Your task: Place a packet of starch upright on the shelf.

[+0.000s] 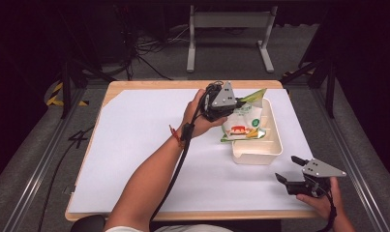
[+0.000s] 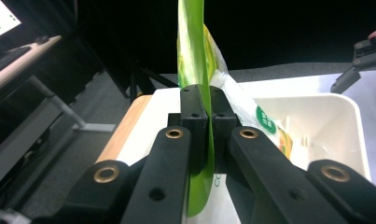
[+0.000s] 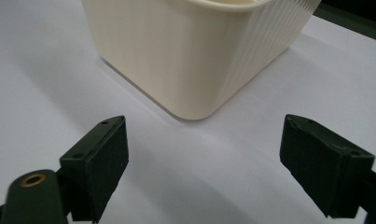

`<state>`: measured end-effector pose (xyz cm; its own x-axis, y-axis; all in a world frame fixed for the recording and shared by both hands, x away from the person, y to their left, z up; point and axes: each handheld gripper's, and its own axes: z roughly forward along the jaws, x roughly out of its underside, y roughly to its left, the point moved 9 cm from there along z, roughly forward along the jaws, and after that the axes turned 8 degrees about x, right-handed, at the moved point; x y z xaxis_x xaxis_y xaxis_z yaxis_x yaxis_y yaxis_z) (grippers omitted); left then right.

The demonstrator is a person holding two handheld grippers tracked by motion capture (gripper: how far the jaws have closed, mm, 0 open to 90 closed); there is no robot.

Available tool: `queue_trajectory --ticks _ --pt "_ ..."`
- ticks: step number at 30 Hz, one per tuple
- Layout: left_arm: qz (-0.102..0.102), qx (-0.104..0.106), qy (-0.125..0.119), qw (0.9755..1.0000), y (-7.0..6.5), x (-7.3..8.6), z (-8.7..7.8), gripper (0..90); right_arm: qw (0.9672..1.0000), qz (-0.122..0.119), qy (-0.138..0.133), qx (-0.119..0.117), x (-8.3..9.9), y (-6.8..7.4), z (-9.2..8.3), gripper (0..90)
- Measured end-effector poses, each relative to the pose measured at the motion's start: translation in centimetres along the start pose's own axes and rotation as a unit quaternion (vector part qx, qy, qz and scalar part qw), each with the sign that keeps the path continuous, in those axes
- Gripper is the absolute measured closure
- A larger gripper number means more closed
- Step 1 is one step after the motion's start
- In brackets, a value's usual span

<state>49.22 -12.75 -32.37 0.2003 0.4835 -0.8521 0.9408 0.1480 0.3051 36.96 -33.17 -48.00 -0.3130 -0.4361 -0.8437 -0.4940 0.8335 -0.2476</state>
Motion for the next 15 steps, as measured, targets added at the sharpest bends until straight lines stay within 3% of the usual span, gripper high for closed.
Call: queue_trajectory --ticks 15 --pt "0.012 0.015 -0.02 0.9996 0.1 -2.5 1.8 88.4 1.0 -0.004 0.003 -0.006 0.1 0.2 0.1 15.3"
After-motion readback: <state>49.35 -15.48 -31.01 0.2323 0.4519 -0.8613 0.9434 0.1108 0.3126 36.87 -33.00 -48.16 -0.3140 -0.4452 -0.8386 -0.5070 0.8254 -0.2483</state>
